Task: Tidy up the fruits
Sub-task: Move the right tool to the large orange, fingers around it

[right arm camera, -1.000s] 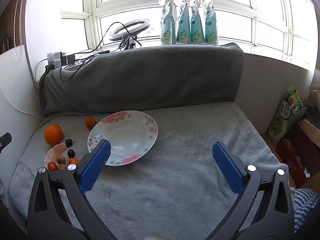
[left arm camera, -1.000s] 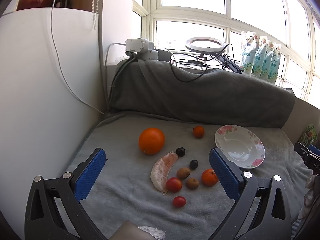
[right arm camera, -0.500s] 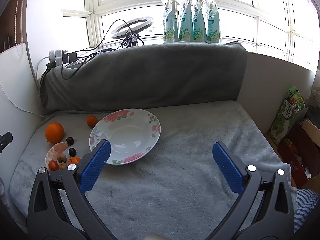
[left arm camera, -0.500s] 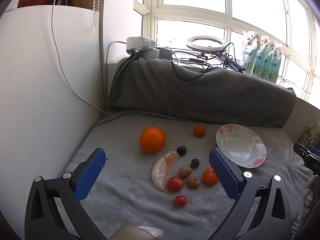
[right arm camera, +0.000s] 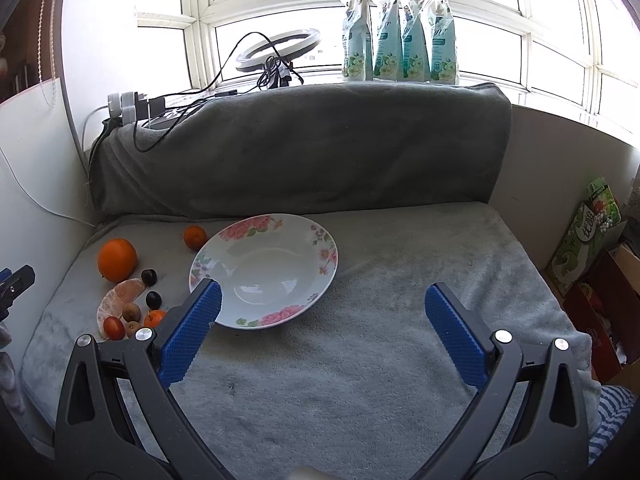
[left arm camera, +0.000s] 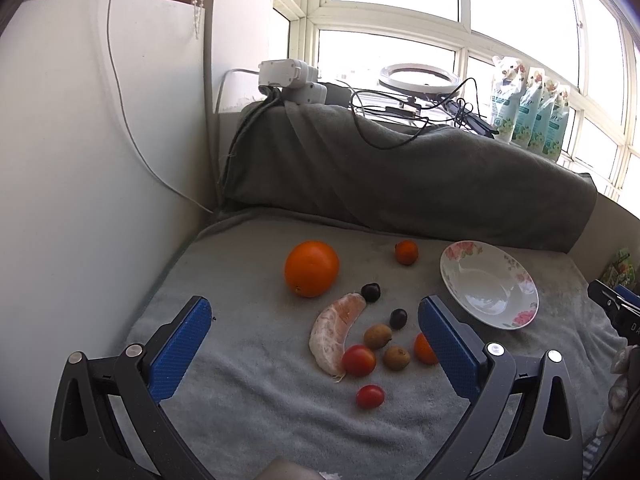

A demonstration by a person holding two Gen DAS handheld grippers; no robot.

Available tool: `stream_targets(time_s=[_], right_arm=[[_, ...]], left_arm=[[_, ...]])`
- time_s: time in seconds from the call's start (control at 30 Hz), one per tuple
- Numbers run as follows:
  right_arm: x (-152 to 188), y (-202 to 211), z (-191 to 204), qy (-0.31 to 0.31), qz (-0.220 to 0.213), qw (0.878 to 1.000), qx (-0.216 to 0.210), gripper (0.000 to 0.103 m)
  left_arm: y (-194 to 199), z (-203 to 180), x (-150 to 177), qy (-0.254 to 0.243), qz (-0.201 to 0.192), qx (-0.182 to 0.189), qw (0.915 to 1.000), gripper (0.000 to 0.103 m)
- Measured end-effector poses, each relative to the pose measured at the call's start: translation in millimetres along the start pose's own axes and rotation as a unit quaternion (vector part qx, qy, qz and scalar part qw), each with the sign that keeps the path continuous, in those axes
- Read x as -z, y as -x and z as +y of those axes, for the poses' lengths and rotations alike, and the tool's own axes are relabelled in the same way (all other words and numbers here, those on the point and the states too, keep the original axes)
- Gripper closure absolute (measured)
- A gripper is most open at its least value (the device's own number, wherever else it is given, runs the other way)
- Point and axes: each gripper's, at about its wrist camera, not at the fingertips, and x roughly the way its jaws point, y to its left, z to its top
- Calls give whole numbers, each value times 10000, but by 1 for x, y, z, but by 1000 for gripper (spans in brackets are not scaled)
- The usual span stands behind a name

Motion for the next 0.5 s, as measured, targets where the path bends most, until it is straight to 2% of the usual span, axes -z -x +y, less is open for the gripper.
stream_targets(time_s=[0.27,0.5], right_arm=[[-10,-19,16,144,151,9986,-490,0],[-24,-43,41,341,372,9939,-985,0]], left_arm=[[-10,18,4,265,146,70,9995,1],[-22,24,4,310,257,139,9991,1]])
